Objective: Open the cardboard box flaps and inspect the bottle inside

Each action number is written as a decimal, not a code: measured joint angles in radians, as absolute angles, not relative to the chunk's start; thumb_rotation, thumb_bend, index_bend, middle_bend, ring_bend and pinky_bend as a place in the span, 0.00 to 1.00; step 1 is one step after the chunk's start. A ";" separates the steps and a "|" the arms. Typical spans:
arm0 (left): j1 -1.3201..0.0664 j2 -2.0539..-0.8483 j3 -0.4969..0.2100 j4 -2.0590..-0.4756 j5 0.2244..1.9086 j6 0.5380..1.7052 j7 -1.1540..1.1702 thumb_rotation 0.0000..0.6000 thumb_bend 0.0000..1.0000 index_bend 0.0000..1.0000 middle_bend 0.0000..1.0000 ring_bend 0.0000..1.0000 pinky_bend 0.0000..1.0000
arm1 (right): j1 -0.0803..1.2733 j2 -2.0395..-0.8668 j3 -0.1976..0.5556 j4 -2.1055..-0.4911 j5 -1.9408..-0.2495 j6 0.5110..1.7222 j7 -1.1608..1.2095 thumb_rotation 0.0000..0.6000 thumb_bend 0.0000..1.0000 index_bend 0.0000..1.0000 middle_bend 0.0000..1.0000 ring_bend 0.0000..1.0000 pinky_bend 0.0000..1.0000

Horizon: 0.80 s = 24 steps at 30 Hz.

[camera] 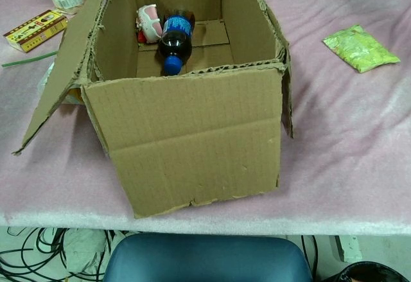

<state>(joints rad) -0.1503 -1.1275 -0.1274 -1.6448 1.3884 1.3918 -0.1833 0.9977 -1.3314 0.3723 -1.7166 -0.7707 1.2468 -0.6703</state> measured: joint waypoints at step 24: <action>-0.155 -1.180 -0.095 -1.556 1.464 1.456 -0.006 1.00 0.08 0.00 0.00 0.00 0.00 | 0.251 -1.097 -0.147 -1.792 -1.438 1.747 -0.281 0.74 0.20 0.00 0.00 0.00 0.22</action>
<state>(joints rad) -0.1553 -1.1801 -0.0950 -1.5565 1.4644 1.4556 -0.0064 0.2508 -1.0970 -0.1472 -1.7924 -1.4375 1.7467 -0.2813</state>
